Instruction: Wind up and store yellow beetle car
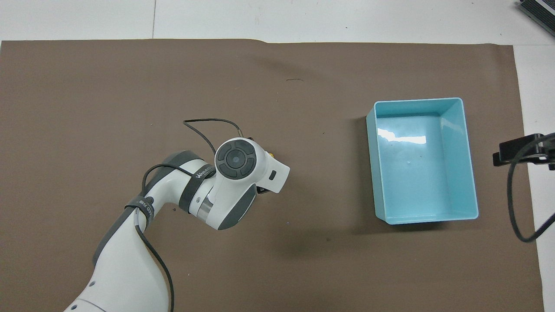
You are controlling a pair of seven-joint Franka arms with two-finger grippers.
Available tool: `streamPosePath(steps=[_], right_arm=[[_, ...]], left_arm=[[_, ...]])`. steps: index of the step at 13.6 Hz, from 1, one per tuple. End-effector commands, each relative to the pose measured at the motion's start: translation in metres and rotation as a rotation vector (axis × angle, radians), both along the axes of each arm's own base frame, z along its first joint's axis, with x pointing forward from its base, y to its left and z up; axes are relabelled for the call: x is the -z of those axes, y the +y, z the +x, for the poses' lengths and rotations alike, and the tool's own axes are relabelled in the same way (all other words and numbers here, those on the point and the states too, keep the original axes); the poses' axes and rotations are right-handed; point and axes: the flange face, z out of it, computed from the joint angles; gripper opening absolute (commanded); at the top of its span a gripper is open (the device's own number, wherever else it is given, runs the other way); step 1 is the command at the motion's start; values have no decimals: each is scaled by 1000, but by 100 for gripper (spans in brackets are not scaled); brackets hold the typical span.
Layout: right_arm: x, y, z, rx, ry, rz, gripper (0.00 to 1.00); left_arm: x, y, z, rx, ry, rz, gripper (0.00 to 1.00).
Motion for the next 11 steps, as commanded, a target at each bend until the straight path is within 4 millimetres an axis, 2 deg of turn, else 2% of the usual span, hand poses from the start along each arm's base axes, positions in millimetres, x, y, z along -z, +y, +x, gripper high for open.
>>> streamPosePath(steps=[1,2,8,9,11], right_arm=[[-1,-5,-5,-20,1,6,100],[-1,-7,-5,-14,-1,7,100],[-1,-4,-5,-19,-1,8,100],[-1,-5,-5,-17,-1,8,100],[-1,-6,-5,-15,-2,8,100]], left_arm=[[-2,4,-2,-15,6,14,6],[-1,6,-1,-16,11,18,0],[4,17,0,4,18,28,0],[10,28,3,13,25,36,0],[8,46,10,29,25,41,0]])
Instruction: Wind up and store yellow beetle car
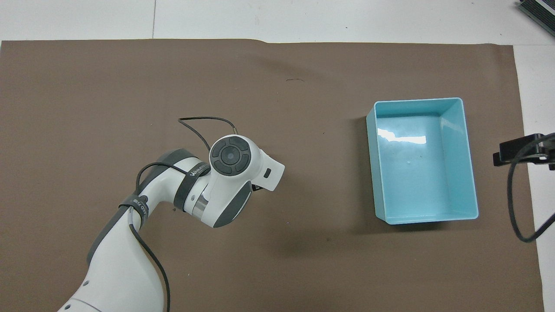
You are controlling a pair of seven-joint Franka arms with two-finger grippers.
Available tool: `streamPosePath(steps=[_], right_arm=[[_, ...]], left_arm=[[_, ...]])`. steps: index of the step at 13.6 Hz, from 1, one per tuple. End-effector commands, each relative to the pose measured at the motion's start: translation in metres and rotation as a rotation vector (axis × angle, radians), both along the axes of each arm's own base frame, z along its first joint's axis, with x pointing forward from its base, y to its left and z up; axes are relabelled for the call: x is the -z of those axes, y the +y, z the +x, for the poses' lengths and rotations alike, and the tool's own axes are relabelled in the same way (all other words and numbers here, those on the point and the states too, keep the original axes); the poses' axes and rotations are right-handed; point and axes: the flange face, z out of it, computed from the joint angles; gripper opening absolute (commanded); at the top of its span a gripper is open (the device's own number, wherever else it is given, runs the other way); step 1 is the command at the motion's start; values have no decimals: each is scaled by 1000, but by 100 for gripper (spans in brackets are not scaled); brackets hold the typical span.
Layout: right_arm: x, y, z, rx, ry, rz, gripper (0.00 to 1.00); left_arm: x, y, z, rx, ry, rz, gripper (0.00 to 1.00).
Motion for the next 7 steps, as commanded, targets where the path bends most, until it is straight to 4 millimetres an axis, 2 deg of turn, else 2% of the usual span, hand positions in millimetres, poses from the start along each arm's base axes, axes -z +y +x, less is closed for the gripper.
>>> streamPosePath(steps=[1,5,7], right_arm=[[-1,-5,-5,-16,-4,8,100],[-1,-8,-6,-17,5,0,100],[-1,-7,-6,-15,2,0,100]], left_arm=[[11,39,6,18,15,23,0],[15,57,10,47,20,30,0],[16,76,15,54,23,35,0]])
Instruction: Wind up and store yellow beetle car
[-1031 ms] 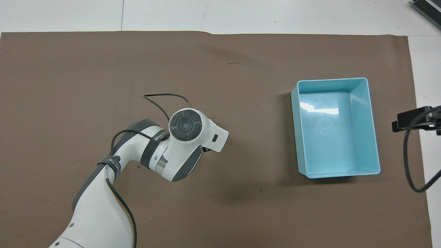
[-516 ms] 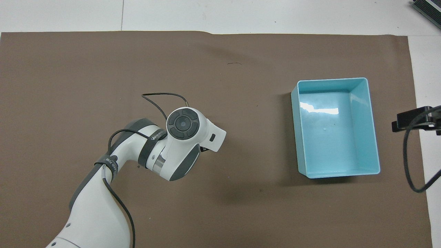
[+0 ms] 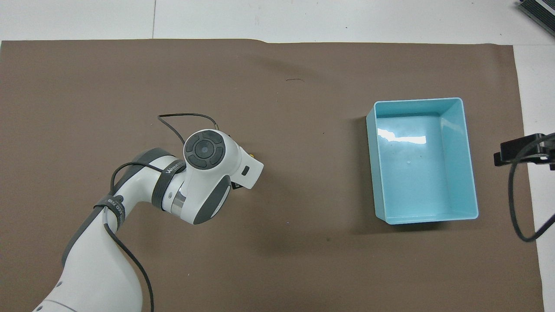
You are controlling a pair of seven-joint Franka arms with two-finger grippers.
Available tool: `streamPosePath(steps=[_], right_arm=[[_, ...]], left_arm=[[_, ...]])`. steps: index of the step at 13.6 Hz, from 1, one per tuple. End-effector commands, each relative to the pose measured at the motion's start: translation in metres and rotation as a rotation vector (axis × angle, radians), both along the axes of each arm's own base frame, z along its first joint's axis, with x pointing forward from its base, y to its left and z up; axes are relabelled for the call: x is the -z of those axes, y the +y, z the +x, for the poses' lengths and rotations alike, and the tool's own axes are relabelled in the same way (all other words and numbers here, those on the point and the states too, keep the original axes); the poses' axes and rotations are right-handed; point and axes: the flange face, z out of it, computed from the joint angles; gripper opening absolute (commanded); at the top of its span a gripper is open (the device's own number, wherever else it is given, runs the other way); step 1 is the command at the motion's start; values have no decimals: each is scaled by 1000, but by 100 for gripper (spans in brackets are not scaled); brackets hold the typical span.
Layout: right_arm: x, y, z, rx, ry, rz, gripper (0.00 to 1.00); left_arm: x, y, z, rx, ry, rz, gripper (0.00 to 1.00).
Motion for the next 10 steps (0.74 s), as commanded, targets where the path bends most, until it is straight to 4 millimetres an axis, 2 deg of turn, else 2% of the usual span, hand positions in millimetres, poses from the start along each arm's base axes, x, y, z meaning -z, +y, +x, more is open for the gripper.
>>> streamPosePath(steps=[1,2,6,7,10], right_arm=[[-1,-4,-6,-22,5,2,100],[-1,-3,-7,-24,8,5,100],[0,-5,-7,-23,11,5,100],[0,-4,-7,-23,10,5,100],[0,-4,-7,-25,10,6,100]], left_arm=[[14,37,3,31,10,17,0],[16,51,4,28,13,20,0],[21,74,5,61,19,27,0],[23,87,8,61,26,30,0],[16,105,9,77,29,32,0]])
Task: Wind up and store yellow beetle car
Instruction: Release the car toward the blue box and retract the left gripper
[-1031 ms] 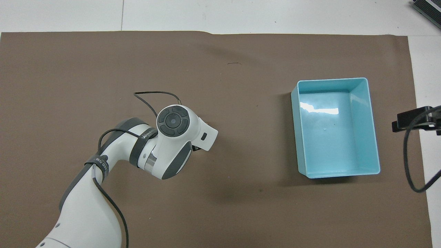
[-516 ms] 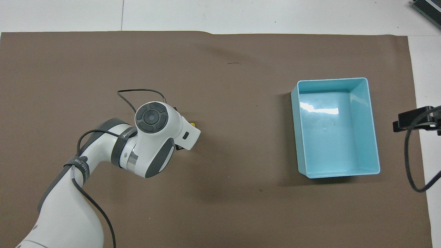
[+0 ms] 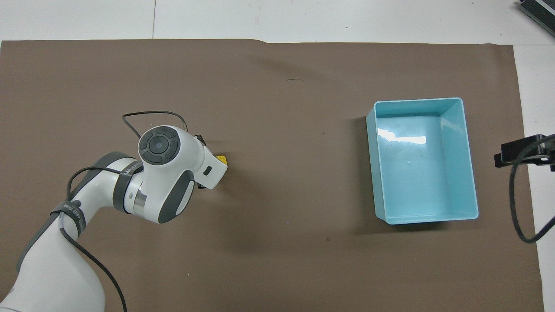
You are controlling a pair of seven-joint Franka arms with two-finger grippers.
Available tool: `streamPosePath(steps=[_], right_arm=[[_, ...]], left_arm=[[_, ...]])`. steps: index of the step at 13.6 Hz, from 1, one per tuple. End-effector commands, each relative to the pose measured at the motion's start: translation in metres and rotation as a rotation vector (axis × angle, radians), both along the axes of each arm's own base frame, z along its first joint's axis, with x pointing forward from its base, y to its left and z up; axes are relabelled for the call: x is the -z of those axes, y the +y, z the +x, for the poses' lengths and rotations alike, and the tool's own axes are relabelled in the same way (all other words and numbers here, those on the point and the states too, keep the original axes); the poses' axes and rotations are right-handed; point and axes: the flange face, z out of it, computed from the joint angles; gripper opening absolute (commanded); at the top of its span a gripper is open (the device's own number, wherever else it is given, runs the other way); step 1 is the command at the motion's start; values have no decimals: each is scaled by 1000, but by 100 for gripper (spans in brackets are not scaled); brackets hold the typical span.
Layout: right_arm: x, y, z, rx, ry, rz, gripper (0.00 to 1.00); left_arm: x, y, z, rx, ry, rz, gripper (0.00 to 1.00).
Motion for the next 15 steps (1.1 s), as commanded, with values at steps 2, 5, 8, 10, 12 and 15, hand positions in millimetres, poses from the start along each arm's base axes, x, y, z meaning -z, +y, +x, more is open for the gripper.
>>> streamPosePath(steps=[2,5,8,10,12,15], right_arm=[[-2,-4,-7,-19,3,5,100],[-2,-4,-7,-19,3,5,100],[-1,-4,-6,-19,3,6,100],[-1,-6,-6,-17,3,6,100],[-1,-6,-5,-17,-3,2,100],[-1,-3,-5,-21,-1,7,100]], left_arm=[[-2,16,-2,6,14,10,99],[-48,7,-1,20,13,7,100],[-84,7,11,-77,42,17,100],[-104,21,15,-214,55,28,100],[-127,46,28,-432,25,6,100],[-164,78,40,-667,-23,-30,100]])
